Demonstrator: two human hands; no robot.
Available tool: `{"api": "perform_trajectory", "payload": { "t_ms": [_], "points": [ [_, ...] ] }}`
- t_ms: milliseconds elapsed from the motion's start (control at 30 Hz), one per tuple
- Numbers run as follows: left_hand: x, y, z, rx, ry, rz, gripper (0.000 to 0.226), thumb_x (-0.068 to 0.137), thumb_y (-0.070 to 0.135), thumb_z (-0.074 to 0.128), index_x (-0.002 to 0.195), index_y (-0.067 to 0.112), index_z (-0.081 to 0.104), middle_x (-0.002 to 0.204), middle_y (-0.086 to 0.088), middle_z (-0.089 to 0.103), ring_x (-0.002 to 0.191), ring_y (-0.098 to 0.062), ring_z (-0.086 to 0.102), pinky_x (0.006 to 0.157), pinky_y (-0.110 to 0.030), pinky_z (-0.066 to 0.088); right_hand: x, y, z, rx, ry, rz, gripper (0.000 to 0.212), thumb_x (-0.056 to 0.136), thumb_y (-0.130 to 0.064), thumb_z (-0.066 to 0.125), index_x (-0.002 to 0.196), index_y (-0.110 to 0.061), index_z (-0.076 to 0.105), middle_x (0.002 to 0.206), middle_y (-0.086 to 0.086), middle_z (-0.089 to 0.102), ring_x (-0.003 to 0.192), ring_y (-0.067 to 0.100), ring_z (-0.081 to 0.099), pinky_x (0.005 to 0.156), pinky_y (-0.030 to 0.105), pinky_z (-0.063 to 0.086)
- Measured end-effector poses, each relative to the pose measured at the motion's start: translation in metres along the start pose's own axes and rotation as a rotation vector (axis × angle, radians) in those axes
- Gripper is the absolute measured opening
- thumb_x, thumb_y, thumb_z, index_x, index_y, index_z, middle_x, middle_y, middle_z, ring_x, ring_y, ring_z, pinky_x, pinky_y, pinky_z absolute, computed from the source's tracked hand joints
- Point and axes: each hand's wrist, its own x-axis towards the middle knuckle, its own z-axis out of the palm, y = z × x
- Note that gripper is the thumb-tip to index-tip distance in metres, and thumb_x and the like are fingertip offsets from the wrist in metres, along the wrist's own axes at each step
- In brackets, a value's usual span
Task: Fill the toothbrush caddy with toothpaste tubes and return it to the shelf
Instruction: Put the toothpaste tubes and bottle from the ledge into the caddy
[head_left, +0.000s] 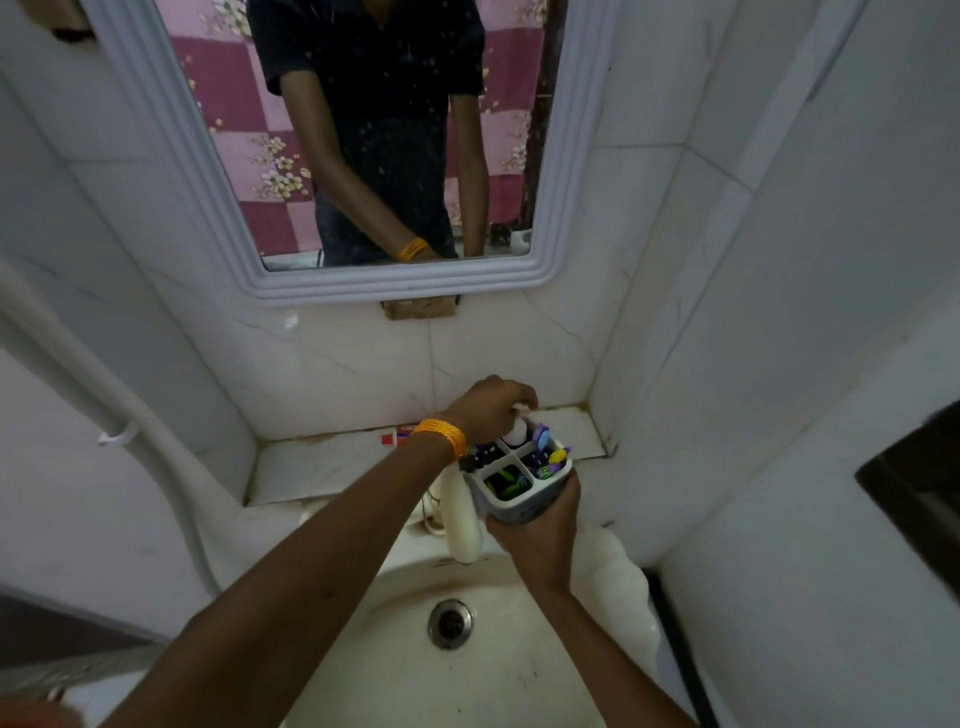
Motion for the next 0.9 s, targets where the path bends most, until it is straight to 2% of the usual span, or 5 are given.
{"api": "perform_trajectory", "payload": {
  "t_ms": [200, 433, 533, 700, 900],
  "points": [
    [-0.027, -0.074, -0.017, -0.164, 0.347, -0.258, 0.037, 0.083, -0.003, 0.051, 0.113, 0.009, 0.068, 0.117, -0.013, 0.071, 0.109, -0.031, 0.066, 0.095, -0.033, 0.05, 0.001, 0.003, 0.005, -0.016, 0.031, -0.016, 0.126, 0.042, -0.014, 0.103, 0.148, -0.021, 0.038, 0.141, -0.002, 0.057, 0.129, 0.011, 0.06, 0.102, 0.031, 0.055],
    [-0.053, -0.15, 0.027, -0.101, 0.1, -0.52, 0.042, 0.089, 0.014, 0.06, 0.131, 0.009, 0.057, 0.134, -0.018, 0.06, 0.122, -0.035, 0.057, 0.104, -0.039, 0.046, 0.0, 0.004, 0.005, -0.017, 0.019, -0.036, 0.126, 0.043, -0.008, 0.104, 0.15, -0.015, 0.037, 0.141, 0.0, 0.057, 0.127, 0.002, 0.059, 0.096, 0.008, 0.048],
    [-0.051, -0.156, 0.048, -0.044, 0.051, -0.485, 0.033, 0.09, 0.024, 0.06, 0.121, 0.01, 0.062, 0.125, -0.018, 0.064, 0.114, -0.036, 0.06, 0.099, -0.041, 0.049, 0.001, 0.001, 0.006, -0.007, 0.014, -0.029, 0.125, 0.044, -0.008, 0.104, 0.149, -0.017, 0.037, 0.14, -0.003, 0.057, 0.124, -0.01, 0.056, 0.096, 0.008, 0.048],
    [-0.054, -0.158, 0.064, 0.146, 0.062, -0.46, 0.043, 0.086, 0.029, 0.066, 0.125, 0.012, 0.059, 0.125, -0.016, 0.061, 0.117, -0.036, 0.053, 0.097, -0.044, 0.048, -0.001, 0.004, 0.006, -0.029, 0.017, -0.04, 0.125, 0.046, -0.009, 0.104, 0.15, -0.016, 0.036, 0.145, 0.0, 0.057, 0.131, 0.008, 0.058, 0.1, 0.015, 0.051],
    [-0.067, -0.14, 0.016, -0.033, 0.237, -0.356, 0.036, 0.089, 0.019, 0.066, 0.121, 0.003, 0.059, 0.12, -0.021, 0.064, 0.111, -0.036, 0.06, 0.092, -0.038, 0.045, -0.003, -0.006, 0.004, 0.007, 0.038, -0.046, 0.123, 0.046, -0.008, 0.104, 0.148, -0.02, 0.038, 0.141, -0.002, 0.057, 0.127, -0.003, 0.057, 0.096, 0.01, 0.05]
  ]
}}
